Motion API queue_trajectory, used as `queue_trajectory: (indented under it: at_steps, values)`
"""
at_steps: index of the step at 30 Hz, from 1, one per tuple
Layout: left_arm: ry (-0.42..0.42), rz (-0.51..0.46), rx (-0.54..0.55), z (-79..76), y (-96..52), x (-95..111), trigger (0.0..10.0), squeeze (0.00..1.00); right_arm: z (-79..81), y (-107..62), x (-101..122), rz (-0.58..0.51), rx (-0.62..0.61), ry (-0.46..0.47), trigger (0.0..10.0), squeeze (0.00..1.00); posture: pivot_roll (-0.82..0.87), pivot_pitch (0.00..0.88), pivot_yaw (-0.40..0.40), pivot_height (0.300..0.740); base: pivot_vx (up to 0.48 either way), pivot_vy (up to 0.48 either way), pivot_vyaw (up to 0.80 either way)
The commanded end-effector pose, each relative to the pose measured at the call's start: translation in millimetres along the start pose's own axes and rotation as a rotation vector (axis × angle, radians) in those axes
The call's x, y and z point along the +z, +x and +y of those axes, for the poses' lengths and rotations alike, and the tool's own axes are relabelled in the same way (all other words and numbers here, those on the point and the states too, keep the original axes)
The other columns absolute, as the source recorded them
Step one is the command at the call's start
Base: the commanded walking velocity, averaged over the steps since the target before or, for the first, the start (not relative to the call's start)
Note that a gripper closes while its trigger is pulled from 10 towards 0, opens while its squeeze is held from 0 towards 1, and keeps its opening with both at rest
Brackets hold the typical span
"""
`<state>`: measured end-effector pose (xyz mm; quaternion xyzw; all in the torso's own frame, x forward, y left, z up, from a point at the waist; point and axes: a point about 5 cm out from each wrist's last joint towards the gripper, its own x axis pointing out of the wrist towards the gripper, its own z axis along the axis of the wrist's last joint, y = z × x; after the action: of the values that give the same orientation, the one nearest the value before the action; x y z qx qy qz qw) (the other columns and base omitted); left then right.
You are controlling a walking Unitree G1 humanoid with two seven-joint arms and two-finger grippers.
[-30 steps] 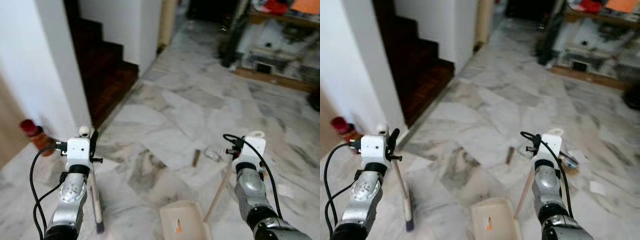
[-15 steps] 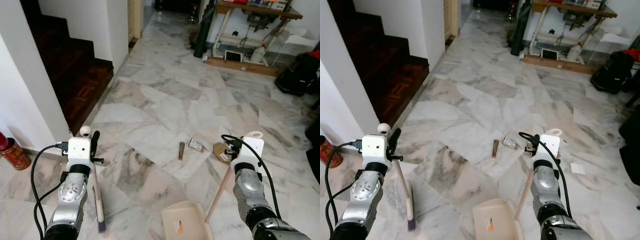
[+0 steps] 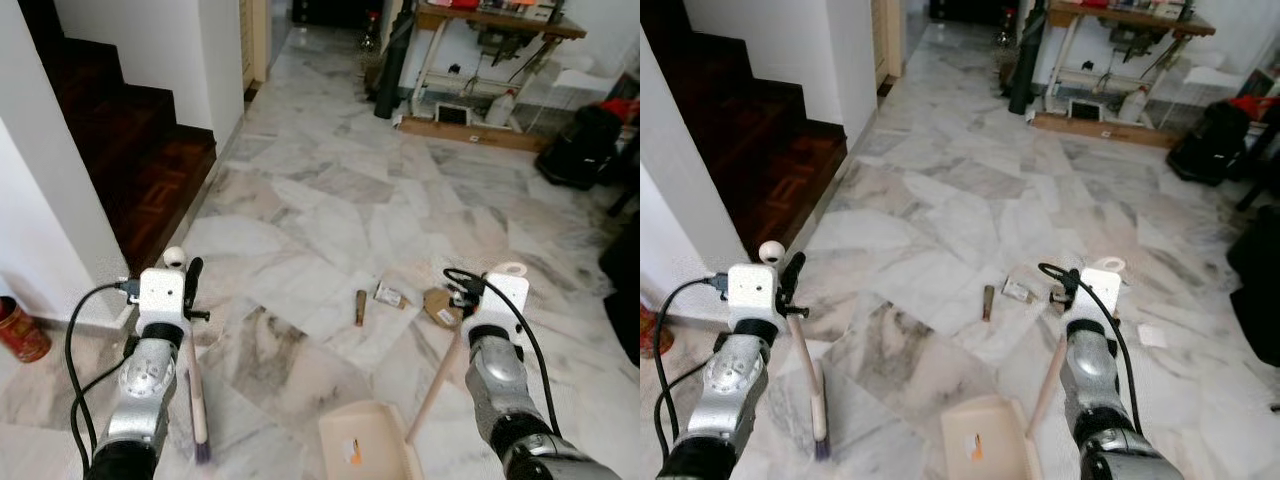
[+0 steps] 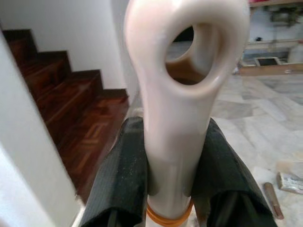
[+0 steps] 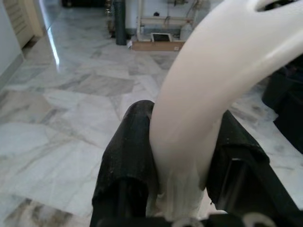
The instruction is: Sweep floor
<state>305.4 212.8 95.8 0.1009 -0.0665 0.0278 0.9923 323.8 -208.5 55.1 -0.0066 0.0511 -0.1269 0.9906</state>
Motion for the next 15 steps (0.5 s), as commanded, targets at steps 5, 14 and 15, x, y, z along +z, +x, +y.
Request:
queue_trajectory:
  at_steps: [5, 14, 15]
  values:
    - [-0.008, -0.026, -0.048, -2.7, 10.8, 7.3, 10.0, 0.00, 4.5, 3.8, 12.8, -0.068, -0.023, 0.020, 10.0, 0.00, -0.07, 0.000, 0.025, 0.740, 0.000, 0.000, 0.00]
    - [0.008, -0.035, -0.100, -3.6, 25.5, 15.6, 10.0, 0.00, 12.8, 2.3, 14.3, -0.085, -0.034, 0.039, 10.0, 0.00, -0.12, 0.000, 0.093, 0.740, 0.000, 0.000, 0.00]
    - [0.008, -0.035, -0.100, -3.6, 25.5, 15.6, 10.0, 0.00, 12.8, 2.3, 14.3, -0.085, -0.034, 0.039, 10.0, 0.00, -0.12, 0.000, 0.093, 0.740, 0.000, 0.000, 0.00]
